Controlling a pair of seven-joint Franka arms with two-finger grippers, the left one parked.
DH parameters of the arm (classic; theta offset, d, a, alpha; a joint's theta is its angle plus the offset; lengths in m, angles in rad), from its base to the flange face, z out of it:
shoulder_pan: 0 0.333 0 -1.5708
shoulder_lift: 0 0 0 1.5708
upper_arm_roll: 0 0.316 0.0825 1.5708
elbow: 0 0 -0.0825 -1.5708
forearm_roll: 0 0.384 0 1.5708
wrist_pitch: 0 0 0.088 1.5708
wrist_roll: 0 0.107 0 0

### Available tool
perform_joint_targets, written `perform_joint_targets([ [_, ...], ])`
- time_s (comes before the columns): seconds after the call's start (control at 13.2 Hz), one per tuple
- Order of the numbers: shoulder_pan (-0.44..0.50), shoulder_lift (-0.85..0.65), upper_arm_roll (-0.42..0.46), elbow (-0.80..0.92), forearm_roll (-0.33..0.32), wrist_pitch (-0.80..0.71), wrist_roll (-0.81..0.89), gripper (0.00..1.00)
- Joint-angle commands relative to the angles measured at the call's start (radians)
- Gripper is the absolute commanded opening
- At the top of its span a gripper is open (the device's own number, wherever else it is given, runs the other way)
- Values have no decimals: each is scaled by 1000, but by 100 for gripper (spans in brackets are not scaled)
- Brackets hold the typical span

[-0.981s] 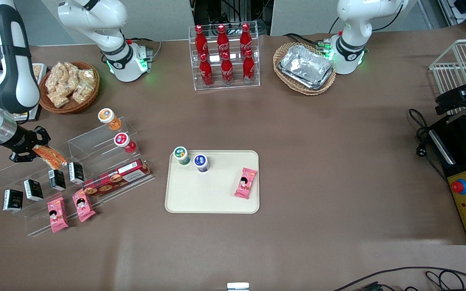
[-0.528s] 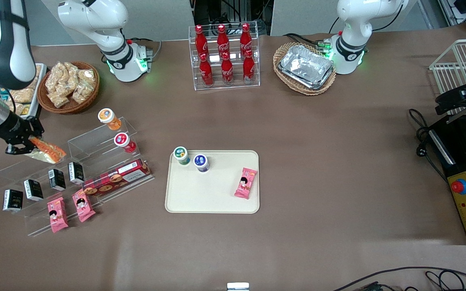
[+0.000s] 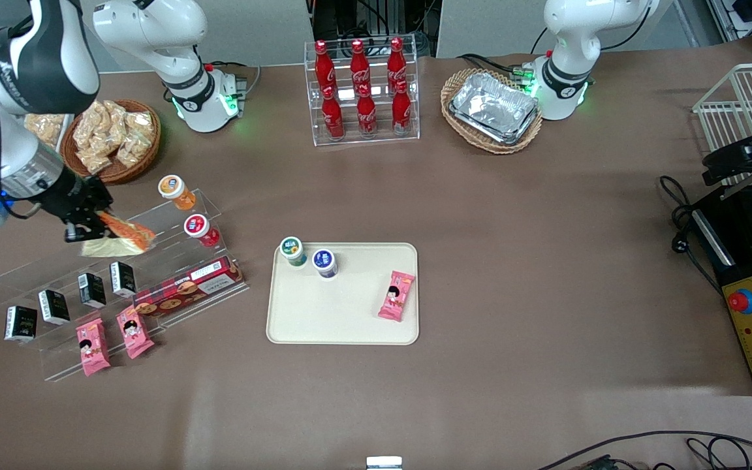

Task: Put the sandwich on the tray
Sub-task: 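Lift the sandwich off the rack and carry it over the cream tray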

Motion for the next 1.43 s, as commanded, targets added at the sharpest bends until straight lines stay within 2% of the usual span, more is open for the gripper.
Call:
perform_joint_targets([
  [0.0,87,92,-6,205,29,-175,-4,1],
  [0.15,148,150,-7,314,52,-232,88,0],
  [0.38,251,223,-7,384,49,-226,209,0],
  [0.6,355,369,-9,516,45,-221,288,0],
  [0.75,395,447,-9,575,46,-177,393,0],
  [1.06,472,549,-10,595,42,-36,483,0],
  [1.36,493,677,-12,627,37,115,523,0],
])
